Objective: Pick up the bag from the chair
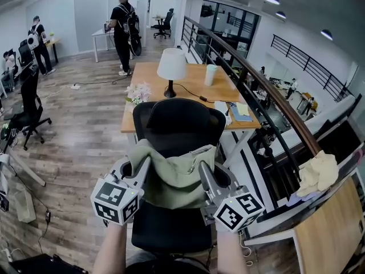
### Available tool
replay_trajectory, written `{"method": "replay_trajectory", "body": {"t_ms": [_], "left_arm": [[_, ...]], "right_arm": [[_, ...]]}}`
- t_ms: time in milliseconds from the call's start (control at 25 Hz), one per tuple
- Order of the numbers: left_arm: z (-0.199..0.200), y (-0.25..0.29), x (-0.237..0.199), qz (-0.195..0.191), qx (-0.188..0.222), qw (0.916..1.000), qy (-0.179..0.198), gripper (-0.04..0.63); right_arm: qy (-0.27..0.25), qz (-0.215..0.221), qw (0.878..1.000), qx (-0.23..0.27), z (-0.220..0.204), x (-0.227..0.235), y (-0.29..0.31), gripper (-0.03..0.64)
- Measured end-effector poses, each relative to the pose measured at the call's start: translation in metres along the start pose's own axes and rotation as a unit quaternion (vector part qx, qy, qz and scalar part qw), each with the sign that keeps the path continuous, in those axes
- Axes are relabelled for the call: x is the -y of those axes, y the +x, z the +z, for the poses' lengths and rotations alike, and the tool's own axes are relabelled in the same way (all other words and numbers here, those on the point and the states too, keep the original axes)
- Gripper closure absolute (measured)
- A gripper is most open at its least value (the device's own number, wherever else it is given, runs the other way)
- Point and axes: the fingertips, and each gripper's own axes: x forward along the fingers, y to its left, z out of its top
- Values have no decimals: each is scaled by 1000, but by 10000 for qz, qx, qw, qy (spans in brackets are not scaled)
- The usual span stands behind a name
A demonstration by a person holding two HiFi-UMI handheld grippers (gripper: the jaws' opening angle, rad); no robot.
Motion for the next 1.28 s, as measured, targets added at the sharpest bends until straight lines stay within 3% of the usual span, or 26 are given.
{"method": "replay_trajectory", "body": {"t_ms": [560,1280], "left_arm": [[38,-7,-1,-79,381,9992,115,584],[51,-10,-9,130,588,9980,174,584]], "right_arm": [[-206,99,9993,285,36,-14,2,568],[-882,-101,9952,413,48,-22,12,568]]}}
